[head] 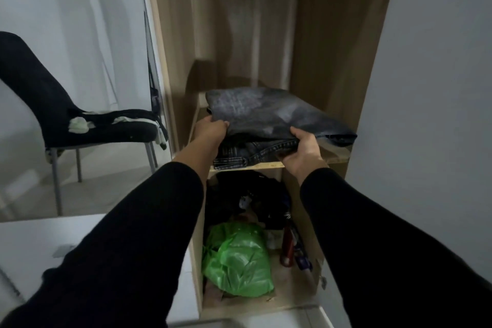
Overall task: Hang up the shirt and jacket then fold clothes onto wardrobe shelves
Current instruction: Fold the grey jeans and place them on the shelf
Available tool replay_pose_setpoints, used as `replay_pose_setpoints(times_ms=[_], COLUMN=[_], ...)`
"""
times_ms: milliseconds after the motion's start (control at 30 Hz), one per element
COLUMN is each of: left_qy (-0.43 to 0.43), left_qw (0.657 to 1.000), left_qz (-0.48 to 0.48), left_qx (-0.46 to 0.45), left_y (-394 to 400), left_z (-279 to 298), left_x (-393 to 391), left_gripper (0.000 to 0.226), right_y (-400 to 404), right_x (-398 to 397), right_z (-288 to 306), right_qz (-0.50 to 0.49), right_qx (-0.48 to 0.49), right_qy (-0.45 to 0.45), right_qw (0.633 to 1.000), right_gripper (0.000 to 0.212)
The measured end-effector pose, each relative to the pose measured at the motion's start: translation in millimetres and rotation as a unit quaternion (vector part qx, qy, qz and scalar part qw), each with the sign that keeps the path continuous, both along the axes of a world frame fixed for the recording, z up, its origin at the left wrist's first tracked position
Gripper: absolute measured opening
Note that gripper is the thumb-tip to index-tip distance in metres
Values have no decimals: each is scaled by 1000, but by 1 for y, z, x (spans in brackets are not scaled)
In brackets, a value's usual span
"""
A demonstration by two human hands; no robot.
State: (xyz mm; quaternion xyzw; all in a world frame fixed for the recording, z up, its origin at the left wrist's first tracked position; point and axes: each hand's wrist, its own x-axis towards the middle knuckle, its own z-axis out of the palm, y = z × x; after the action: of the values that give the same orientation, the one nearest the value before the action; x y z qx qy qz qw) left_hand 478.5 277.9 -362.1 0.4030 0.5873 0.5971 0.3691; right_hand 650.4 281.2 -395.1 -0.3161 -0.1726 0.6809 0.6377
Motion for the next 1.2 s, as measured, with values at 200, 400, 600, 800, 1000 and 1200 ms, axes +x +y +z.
replay_pose_setpoints(times_ms=[200,400,600,800,1000,1200], left_qy=[53,162,148,148,171,194], left_qw=[997,977,984,983,979,973], left_qz=[36,68,23,29,52,73], left_qx=[-53,-121,-99,-102,-103,-97], left_y=[99,202,277,315,329,314], left_z=[-7,-13,-18,-26,-40,-31], left_x=[-8,-25,-27,-38,-40,-39], left_gripper=[31,36,38,42,39,41], right_y=[88,186,255,287,300,297], right_x=[-9,-28,-39,-39,-45,-49], right_z=[-2,-8,-15,-7,-18,-12], right_qz=[-3,-2,-4,17,32,27], right_qx=[-42,-61,-73,-88,-127,-125], right_qy=[23,33,38,-43,-113,-103], right_qw=[999,998,997,995,985,986], right_gripper=[40,45,48,40,46,44])
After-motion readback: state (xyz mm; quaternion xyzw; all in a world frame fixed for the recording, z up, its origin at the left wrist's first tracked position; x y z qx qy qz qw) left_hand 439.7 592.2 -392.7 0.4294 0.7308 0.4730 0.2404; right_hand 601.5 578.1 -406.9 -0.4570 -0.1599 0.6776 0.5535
